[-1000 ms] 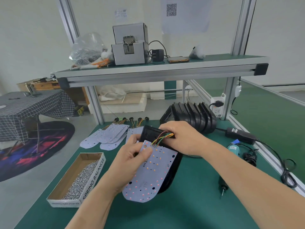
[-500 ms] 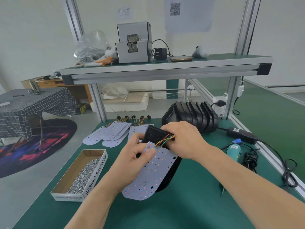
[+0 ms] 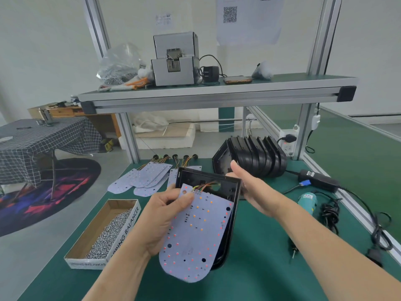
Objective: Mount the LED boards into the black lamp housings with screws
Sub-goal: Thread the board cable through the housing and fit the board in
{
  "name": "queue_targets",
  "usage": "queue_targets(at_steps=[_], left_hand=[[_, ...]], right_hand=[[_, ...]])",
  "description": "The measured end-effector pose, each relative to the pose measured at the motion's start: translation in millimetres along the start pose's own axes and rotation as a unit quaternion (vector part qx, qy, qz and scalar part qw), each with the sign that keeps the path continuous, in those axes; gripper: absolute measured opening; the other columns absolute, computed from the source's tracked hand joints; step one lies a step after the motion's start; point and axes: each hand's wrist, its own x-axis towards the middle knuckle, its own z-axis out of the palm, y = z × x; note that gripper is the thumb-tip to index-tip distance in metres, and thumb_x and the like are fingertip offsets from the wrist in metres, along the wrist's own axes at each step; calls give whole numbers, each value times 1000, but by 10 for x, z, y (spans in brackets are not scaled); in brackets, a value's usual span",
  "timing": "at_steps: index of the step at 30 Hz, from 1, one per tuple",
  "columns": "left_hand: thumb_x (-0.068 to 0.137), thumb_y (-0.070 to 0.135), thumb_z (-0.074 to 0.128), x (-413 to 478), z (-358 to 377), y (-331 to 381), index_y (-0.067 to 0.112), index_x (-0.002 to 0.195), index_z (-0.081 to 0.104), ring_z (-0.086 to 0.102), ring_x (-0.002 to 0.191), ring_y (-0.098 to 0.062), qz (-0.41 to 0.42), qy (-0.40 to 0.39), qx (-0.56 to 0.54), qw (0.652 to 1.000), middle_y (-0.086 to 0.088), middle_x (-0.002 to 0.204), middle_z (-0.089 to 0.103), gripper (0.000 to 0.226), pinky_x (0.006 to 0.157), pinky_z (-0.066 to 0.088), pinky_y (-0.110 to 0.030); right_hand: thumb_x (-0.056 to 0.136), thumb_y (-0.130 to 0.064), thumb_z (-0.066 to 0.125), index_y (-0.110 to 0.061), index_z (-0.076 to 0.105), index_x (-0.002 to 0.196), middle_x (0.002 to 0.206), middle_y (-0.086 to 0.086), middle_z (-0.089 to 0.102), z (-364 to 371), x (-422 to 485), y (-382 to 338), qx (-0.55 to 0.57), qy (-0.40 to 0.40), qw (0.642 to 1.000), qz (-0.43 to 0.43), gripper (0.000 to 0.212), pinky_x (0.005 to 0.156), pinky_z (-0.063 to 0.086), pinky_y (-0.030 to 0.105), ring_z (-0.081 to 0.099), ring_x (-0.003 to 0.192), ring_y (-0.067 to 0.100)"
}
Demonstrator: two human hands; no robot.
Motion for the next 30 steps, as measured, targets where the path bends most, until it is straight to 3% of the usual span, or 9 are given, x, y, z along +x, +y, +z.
queue_targets(at_steps=[3, 6, 9, 13, 18, 21, 24, 27, 30], left_hand=[[77, 35, 85, -7, 36, 19, 3, 71, 72, 58, 100, -35, -28, 14, 22, 999, -17, 85, 66, 36, 99, 43, -62], [75, 35, 78, -16, 73, 25, -21, 90, 55, 58, 81, -36, -63, 36, -20, 997, -25, 90, 62, 61, 77, 49, -51], [84, 32, 74, 10, 64, 18, -22, 87, 48, 51, 75, -34, -52, 64, -4, 997, -22, 89, 57, 60, 72, 42, -45], [84, 34, 73, 35, 113, 13, -18, 77, 43, 37, 71, -30, -19, 67, 5, 998, -14, 82, 45, 61, 70, 30, -40], [100, 40, 57, 107, 127, -97, -3, 88, 51, 45, 75, -25, 56, 53, 135, 988, -11, 84, 49, 45, 71, 38, -37], [104, 51, 40, 112, 102, -166, 45, 108, 57, 60, 94, -20, 107, 35, 209, 971, -4, 101, 63, 18, 86, 49, -34], [98, 62, 35, 118, 43, -285, 53, 119, 42, 62, 97, -7, 106, 41, 196, 974, 15, 107, 63, 24, 84, 50, -26], [96, 64, 35, 110, 64, -356, 57, 129, 33, 59, 101, 13, 93, 85, 143, 982, 40, 108, 60, 34, 77, 45, -9], [99, 57, 36, 135, 119, -420, 48, 151, 19, 52, 84, 29, 78, 131, 112, 982, 56, 79, 49, 55, 74, 44, -7]], right_hand=[[102, -65, 23, 0, 56, 88, 97, 14, 65, 63, 38, 31, -137, 73, 987, 29, 75, 113, 36, 54, 56, 92, 30], [109, -43, 31, -2, 58, 87, 95, 10, 56, 89, 12, 42, -202, 135, 967, -80, 54, 104, 31, 60, 53, 94, 24], [99, -34, 57, -20, 70, 95, 118, -13, 50, 142, -159, -95, -222, 298, 895, -247, 19, 110, 28, 21, 41, 129, 9], [84, -56, 67, -25, 71, 95, 144, -5, 46, 318, -298, -169, -435, 188, 837, -274, 33, 119, 14, 28, 19, 149, 16], [82, -35, 81, -15, 64, 90, 146, -8, 40, 397, -242, -149, -357, 125, 915, -139, 28, 117, 20, 26, 17, 145, 7], [84, -19, 81, -9, 63, 78, 129, -10, 53, 441, -179, -206, -167, 147, 971, -82, 21, 83, 43, 12, 51, 116, 6], [88, -9, 74, -7, 58, 77, 126, -6, 56, 466, -97, -222, -51, 176, 980, -79, 19, 55, 40, 13, 57, 96, 8], [90, -9, 69, -9, 54, 79, 126, -11, 55, 478, -50, -190, -74, 190, 973, -107, 19, 62, 40, 18, 56, 106, 7], [92, -17, 69, -13, 55, 86, 132, -15, 47, 498, -36, -99, -199, 180, 948, -169, 16, 89, 38, 26, 37, 131, -1]])
